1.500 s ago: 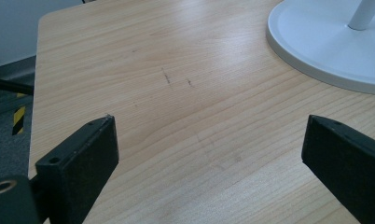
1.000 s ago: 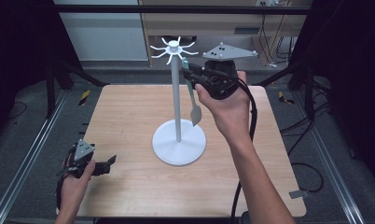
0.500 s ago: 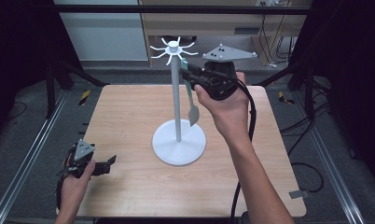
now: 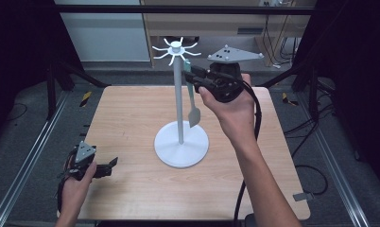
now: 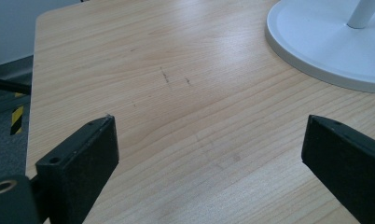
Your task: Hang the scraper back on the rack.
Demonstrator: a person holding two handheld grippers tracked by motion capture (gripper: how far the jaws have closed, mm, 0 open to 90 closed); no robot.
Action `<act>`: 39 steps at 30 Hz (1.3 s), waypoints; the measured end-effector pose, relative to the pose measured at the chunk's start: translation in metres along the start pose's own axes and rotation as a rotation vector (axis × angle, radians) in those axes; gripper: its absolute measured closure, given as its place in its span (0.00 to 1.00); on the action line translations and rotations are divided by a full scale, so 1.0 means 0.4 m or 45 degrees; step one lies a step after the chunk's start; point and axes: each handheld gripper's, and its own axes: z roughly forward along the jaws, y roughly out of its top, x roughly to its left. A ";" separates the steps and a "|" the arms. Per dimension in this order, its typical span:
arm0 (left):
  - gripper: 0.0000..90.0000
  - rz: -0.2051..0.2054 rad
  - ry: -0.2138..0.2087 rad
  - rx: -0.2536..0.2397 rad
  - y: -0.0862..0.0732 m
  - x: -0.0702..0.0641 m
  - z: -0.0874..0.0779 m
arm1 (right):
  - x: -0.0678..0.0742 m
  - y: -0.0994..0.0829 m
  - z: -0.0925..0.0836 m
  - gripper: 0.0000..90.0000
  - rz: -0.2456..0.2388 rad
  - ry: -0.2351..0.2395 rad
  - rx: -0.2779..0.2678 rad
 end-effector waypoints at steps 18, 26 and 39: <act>0.04 -0.010 0.035 -0.011 -0.003 0.001 -0.006 | -0.071 -0.110 -0.075 0.70 0.053 -0.100 0.060; 0.04 -0.021 0.037 -0.020 0.001 0.003 -0.002 | -0.122 -0.192 -0.080 0.61 0.087 -0.189 0.144; 0.04 0.011 0.043 -0.002 -0.001 -0.002 -0.001 | -0.153 -0.292 -0.073 0.40 0.133 -0.257 0.190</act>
